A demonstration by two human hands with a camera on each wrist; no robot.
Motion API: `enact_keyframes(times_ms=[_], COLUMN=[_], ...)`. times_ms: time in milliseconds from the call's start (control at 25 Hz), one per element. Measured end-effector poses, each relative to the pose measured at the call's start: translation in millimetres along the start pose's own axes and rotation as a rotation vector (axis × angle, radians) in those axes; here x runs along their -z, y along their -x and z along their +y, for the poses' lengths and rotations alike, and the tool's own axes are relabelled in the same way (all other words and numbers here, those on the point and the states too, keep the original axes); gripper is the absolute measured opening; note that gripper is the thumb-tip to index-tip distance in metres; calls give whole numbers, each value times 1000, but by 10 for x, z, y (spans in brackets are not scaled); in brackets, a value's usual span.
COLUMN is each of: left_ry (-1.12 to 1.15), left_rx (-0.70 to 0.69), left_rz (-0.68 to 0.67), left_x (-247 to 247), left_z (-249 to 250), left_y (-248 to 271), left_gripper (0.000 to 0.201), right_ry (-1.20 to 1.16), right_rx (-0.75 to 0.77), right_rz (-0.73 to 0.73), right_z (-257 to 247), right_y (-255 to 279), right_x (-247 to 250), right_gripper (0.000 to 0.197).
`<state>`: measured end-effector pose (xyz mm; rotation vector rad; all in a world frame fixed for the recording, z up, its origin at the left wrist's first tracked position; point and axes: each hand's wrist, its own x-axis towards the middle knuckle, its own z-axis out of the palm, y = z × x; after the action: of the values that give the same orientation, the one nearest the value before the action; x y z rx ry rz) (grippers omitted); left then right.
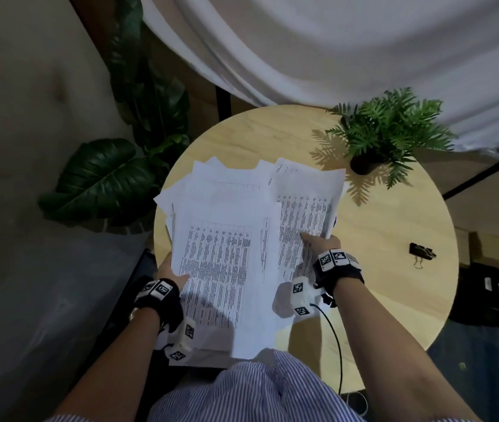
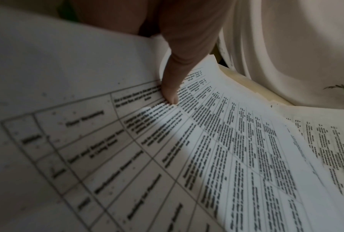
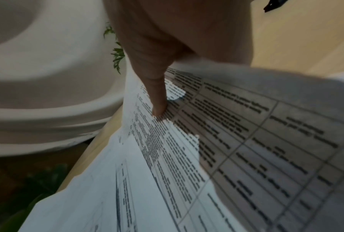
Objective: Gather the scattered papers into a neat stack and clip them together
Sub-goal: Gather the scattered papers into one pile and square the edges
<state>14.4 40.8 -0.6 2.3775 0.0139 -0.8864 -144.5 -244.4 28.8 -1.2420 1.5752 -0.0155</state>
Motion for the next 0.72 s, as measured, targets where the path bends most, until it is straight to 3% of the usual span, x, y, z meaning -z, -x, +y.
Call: enact_keyframes(times_ms=[80,160,240,280,400,480,600,720], left_ry=[-9,-28,-46,-53,-47,-34,-24,-28], left_rx=[-10,-41,-77,-86,-105,-96,-90,-57], left_rz=[-7,-18,-38,-52,-102,-133,-172,-182], left_x=[-1,-35,-95,-130,-311,-435,-542,-592], left_z=[1,34,87,126,250,325,396,395], left_y=[6,15,35,56,97,144,206,175], left_gripper=[60,60,62,63,63,65,66,67], right_ry=[34,19,2,-1,-24,-76,-367,-526], right_rx=[175,299,276,295,653,875,897,851], right_rz=[100,156,93,37,-22,-42,9,111], right_z=[-86,-239,-463,-580,-881,-993,-969,-764], right_y=[47,65,179,249,624,950,1207,1168], right_x=[26,183,417,523,820,1023,1368,1496], right_gripper=[23,40,49,44,20,20,8,15])
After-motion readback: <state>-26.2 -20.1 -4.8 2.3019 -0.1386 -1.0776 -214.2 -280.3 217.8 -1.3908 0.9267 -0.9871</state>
